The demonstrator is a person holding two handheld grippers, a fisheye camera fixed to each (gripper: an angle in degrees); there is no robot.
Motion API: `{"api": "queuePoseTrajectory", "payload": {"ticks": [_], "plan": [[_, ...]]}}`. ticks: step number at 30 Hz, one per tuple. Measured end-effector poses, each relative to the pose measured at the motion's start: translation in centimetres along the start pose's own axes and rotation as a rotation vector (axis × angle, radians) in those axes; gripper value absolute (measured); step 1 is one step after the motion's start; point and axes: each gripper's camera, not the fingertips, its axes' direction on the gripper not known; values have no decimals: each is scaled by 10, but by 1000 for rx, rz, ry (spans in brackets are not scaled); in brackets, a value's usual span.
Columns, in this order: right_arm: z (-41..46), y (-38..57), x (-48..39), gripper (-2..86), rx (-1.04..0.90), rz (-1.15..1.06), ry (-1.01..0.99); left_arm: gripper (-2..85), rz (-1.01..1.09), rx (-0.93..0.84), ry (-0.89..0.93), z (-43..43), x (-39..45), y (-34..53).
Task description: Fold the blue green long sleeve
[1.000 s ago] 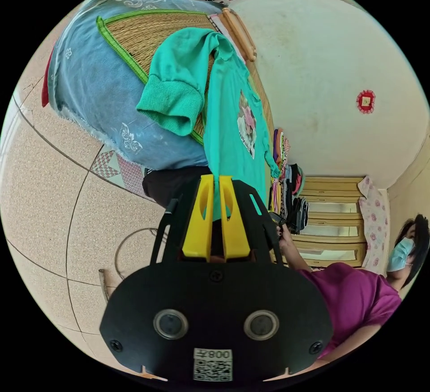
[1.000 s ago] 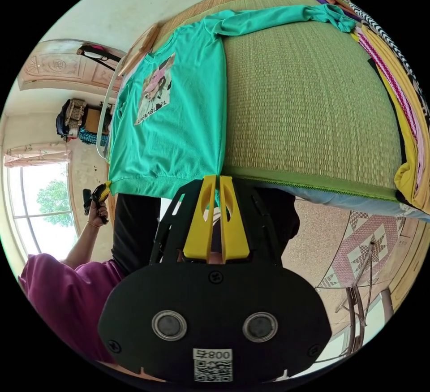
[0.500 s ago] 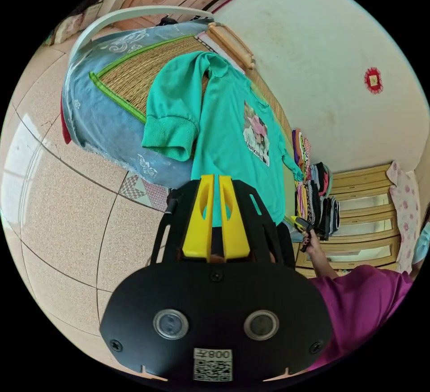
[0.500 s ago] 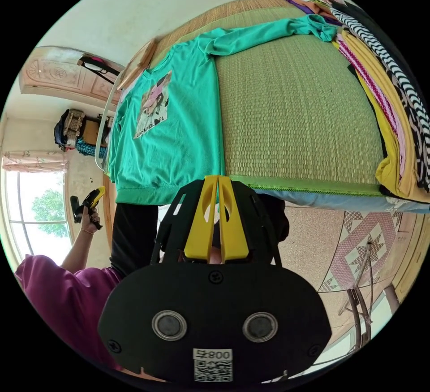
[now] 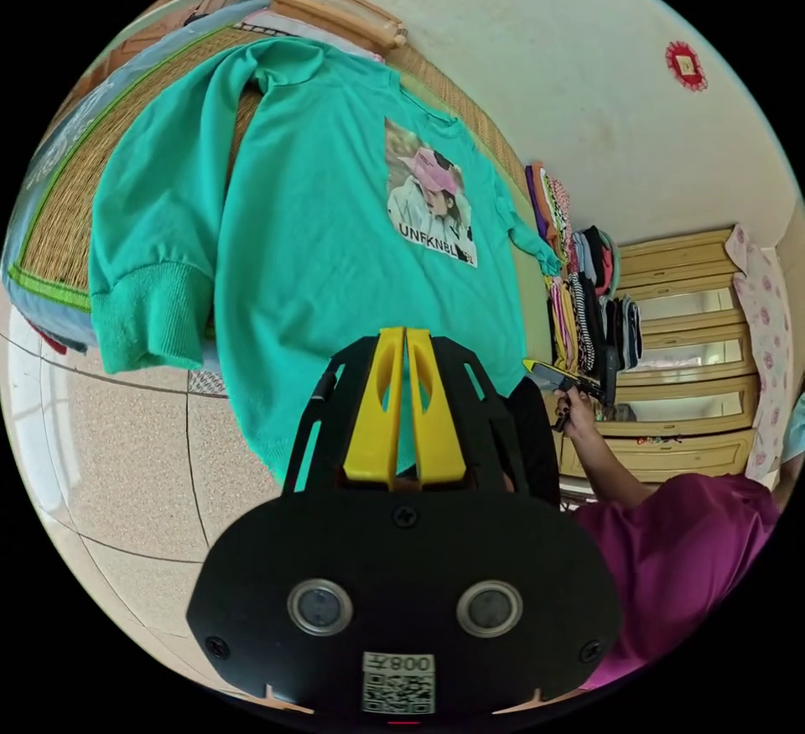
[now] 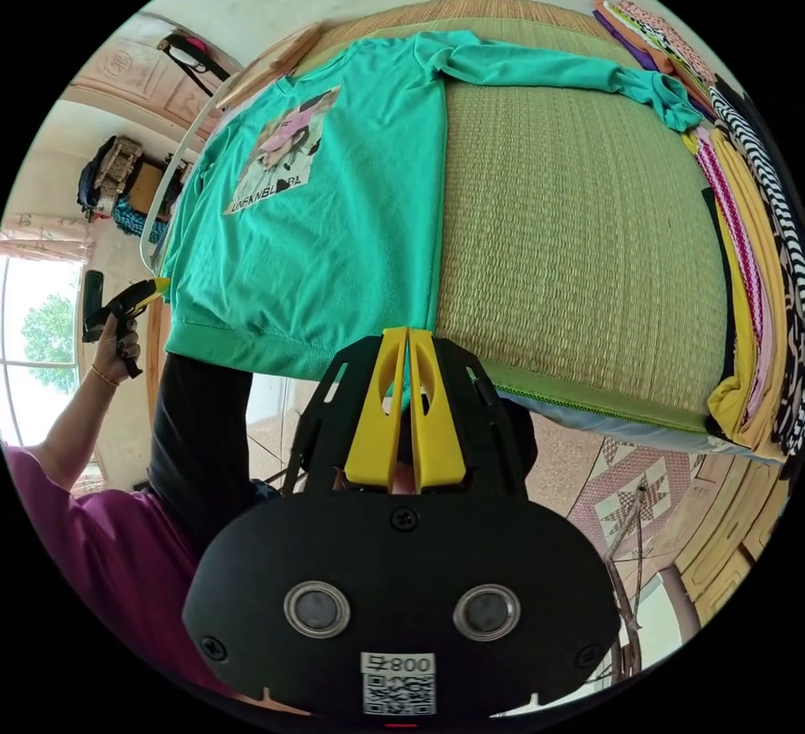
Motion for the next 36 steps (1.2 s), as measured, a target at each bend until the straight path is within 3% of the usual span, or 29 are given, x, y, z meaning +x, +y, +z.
{"api": "queuePoseTrajectory", "payload": {"ticks": [13,22,27,36], "plan": [[-34,-41,61,1,310,133,104,44,366,-229,207,263,213,-187],[-10,-55,71,-1,342,147,224,70,671,-363,293,478,404,-322],[-10,-46,66,-1,348,130,276,92,667,-422,295,586,469,-386],[-23,-29,117,3,380,148,26,65,542,-497,299,716,511,-469]]}}
